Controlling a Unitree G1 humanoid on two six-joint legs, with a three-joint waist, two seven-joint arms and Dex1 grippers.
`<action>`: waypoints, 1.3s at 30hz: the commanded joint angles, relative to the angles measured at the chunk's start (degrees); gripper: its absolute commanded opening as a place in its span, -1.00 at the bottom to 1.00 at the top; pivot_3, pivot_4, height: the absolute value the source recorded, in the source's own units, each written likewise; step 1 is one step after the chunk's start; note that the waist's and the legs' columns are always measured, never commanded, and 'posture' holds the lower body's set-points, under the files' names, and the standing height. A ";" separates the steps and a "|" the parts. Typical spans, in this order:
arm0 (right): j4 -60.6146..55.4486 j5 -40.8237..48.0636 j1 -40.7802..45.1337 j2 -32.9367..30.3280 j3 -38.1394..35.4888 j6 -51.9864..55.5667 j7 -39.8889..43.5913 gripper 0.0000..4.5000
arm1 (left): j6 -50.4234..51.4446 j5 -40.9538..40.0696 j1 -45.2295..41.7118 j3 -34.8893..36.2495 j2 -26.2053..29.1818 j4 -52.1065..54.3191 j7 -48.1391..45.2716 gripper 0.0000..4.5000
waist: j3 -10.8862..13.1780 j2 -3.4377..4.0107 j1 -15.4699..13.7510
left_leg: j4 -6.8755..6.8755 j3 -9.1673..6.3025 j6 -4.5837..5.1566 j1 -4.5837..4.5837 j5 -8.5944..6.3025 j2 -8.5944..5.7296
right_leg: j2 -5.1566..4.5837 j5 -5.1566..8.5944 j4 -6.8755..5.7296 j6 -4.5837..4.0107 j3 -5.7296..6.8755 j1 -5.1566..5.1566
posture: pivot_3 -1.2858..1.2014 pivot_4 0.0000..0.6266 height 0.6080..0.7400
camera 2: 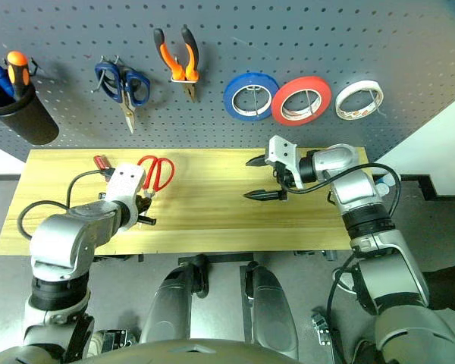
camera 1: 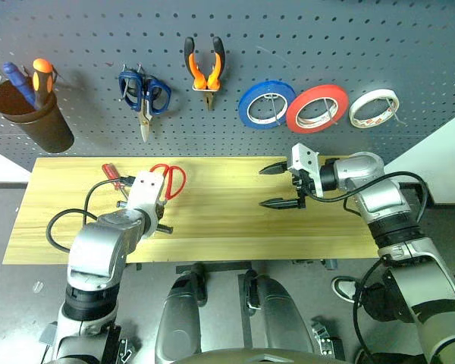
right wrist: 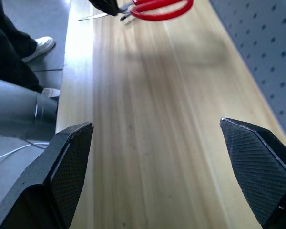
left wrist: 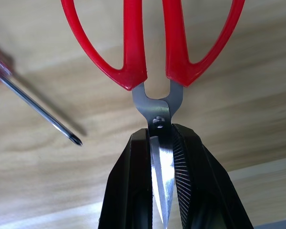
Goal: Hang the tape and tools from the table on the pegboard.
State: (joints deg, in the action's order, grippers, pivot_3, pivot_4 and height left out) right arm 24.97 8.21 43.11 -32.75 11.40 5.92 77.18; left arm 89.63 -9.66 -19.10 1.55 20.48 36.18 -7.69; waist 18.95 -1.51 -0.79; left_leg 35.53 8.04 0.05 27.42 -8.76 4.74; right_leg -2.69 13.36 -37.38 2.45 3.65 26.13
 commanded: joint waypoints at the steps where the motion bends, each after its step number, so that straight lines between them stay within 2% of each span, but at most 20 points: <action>1: 0.22 0.95 1.33 -0.51 -1.44 -0.30 0.61 1.00 | -5.27 0.46 4.88 -0.51 3.44 7.19 -0.54 -0.88 | -0.16 -0.05 0.09 | 0.00 0.00 -0.01 0.00 0.01 0.00 | 0.00 0.00 0.00 0.00 0.00 0.00 | 0.11 -0.30 1.00; 9: 0.56 0.94 2.32 -0.70 -1.90 -0.68 1.04 1.00 | -22.90 2.44 16.62 -0.23 8.49 13.41 -1.78 -0.88 | -1.38 -0.05 -0.03 | 0.03 0.00 0.00 0.05 -0.02 0.01 | -0.01 -0.04 0.07 -0.07 -0.02 0.04 | 0.11 -0.37 1.00; 13: -0.59 1.22 2.37 -1.41 -2.32 -0.21 1.66 1.00 | -37.97 4.66 23.00 0.86 10.09 12.54 -3.47 -0.88 | -2.47 -0.09 0.04 | -0.06 0.02 0.01 0.07 -0.04 0.01 | -0.06 -0.01 0.21 -0.33 -0.09 0.09 | 0.11 -0.39 1.00; 21: -1.48 1.86 3.46 -2.29 -3.06 -0.49 1.62 1.00 | -56.62 9.46 28.74 0.29 8.21 10.02 -2.57 -0.88 | -3.90 0.01 0.07 | -0.26 0.04 0.01 0.05 -0.04 0.01 | -0.07 -0.06 0.33 -0.57 -0.13 0.17 | 0.09 -0.44 1.00; 26: -1.34 2.28 4.65 -2.55 -3.29 -0.69 1.71 1.00 | -61.05 11.99 26.53 2.01 3.90 8.61 1.23 -0.88 | -4.58 0.09 0.01 | -0.25 0.05 0.02 0.05 -0.04 0.01 | -0.06 -0.06 0.32 -0.57 -0.13 0.17 | 0.10 -0.48 1.00; 33: 0.11 2.10 5.86 -2.07 -2.85 -1.86 1.59 1.00 | -63.19 11.52 21.95 5.56 3.01 5.49 0.80 -0.88 | -5.16 0.11 -0.01 | -0.08 0.04 0.05 0.03 -0.03 0.02 | 0.06 -0.18 0.26 -0.34 -0.07 0.07 | 0.11 -0.50 1.00; 39: 1.33 1.85 6.50 -1.51 -2.48 -2.92 1.45 1.00 | -59.38 12.41 18.05 6.97 1.88 2.81 1.91 -0.88 | -5.41 0.12 -0.03 | 0.21 0.03 0.12 0.03 -0.03 0.05 | 0.14 -0.25 0.20 -0.22 -0.04 -0.07 | 0.11 -0.51 1.00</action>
State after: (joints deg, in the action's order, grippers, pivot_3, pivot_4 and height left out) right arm 26.65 9.70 48.01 -34.28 10.21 4.36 78.67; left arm 28.91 1.93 -0.16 6.94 22.75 38.48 -6.75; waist 13.54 -1.40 -0.82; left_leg 35.75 8.07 0.19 27.45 -8.79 4.79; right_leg -2.55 13.10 -37.19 2.25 3.61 26.06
